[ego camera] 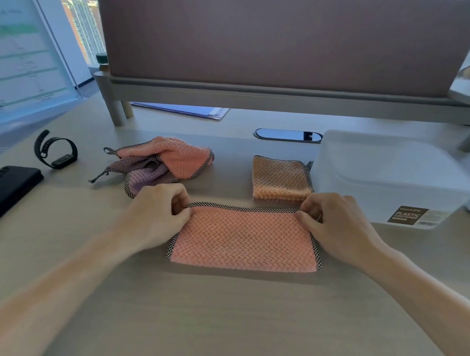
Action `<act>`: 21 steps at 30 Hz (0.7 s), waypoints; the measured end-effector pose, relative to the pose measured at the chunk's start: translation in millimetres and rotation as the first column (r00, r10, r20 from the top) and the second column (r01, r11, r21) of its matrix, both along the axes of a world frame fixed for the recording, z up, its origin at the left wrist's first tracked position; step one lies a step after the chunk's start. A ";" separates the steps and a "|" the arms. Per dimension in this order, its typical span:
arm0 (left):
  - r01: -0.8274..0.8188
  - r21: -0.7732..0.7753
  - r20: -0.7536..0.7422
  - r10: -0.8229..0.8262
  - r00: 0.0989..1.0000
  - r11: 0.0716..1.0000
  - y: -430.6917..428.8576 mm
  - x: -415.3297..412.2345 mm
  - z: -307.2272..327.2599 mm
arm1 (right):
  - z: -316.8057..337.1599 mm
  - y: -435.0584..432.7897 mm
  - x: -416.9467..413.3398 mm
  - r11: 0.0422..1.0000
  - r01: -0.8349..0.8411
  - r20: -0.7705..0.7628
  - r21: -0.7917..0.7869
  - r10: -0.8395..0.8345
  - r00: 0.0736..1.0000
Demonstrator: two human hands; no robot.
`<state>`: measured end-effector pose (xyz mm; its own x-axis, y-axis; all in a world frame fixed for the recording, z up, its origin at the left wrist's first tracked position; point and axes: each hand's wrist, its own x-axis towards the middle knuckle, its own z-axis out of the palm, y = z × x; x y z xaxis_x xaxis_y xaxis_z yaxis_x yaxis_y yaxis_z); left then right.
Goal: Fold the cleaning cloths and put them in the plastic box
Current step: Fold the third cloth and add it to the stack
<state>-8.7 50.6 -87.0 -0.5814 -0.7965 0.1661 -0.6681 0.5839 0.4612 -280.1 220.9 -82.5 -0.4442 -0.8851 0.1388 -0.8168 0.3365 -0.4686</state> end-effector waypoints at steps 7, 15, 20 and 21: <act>-0.005 0.068 -0.019 0.006 1.000 0.998 -4.1 -2.8 6.3 | 18.0 4.1 20.7 0.999 -0.009 -0.379 0.051 0.028 0.925; 0.050 0.114 0.223 -0.074 0.972 0.992 -5.0 -15.1 19.1 | -14.8 -7.2 105.2 0.905 -0.315 -0.219 0.285 0.382 0.898; 0.107 0.232 0.110 -0.135 0.985 0.967 -4.1 -8.7 25.2 | -20.3 -7.0 99.7 0.901 -0.306 -0.234 0.308 0.383 0.893; 0.109 0.286 0.037 -0.125 0.991 0.952 -3.6 -8.1 25.8 | -21.2 -7.3 100.1 0.903 -0.305 -0.233 0.303 0.381 0.895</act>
<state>-16.8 47.1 -61.2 -0.6754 -0.7319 -0.0903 -0.6313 0.5106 0.5838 -180.0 213.6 -103.6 -0.0820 -0.9960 -0.0363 -0.9863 0.0863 -0.1407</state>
